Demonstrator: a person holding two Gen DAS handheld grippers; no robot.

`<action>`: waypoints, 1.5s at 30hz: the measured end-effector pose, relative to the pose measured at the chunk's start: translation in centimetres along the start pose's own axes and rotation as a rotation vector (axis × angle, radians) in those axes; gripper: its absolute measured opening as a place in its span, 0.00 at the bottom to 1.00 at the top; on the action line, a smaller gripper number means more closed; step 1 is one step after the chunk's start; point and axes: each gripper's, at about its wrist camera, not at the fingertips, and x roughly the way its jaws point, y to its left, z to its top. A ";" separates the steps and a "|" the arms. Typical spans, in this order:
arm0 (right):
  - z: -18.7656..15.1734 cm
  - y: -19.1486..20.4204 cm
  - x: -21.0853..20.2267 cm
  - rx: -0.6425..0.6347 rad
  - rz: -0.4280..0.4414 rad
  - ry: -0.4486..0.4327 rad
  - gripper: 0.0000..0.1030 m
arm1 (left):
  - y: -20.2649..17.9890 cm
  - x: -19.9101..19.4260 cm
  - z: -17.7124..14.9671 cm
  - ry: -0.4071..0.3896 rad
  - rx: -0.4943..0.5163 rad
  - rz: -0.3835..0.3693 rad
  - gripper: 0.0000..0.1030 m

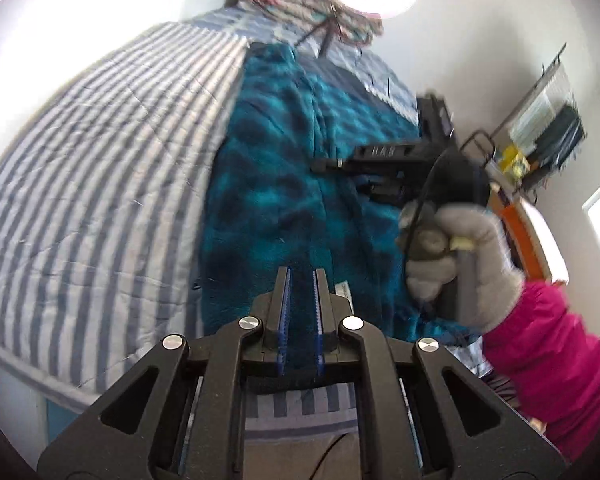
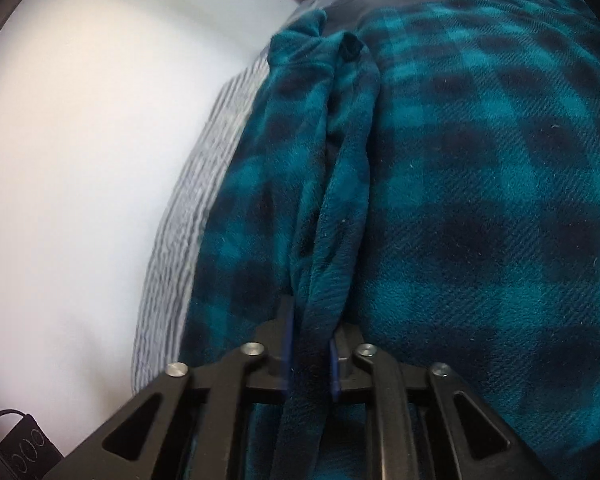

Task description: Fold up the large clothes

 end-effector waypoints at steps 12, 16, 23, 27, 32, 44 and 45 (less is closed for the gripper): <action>10.9 0.3 -3.9 -0.136 -0.086 -0.191 0.64 | -0.4 3.6 -1.4 0.093 0.017 -0.014 0.07; 16.2 -1.5 -0.5 -0.048 -0.074 -0.221 0.68 | -0.6 4.7 -1.4 0.124 0.013 -0.018 0.07; 19.0 -1.4 4.2 -0.036 -0.011 -0.143 0.42 | -0.2 6.0 -0.7 0.140 0.019 -0.028 0.07; 18.8 0.6 4.9 -0.129 -0.115 -0.136 0.04 | 0.0 5.8 -1.0 0.141 0.024 -0.025 0.06; 18.5 1.0 6.5 -0.202 -0.336 -0.118 0.12 | -0.3 6.0 -1.2 0.142 0.023 -0.020 0.06; 16.7 8.3 9.6 -0.501 -0.237 -0.077 0.26 | -0.7 3.8 -1.1 0.054 0.058 -0.001 0.07; 16.5 8.0 10.5 -0.493 -0.254 -0.058 0.25 | -0.5 4.0 -1.1 0.069 0.056 -0.002 0.07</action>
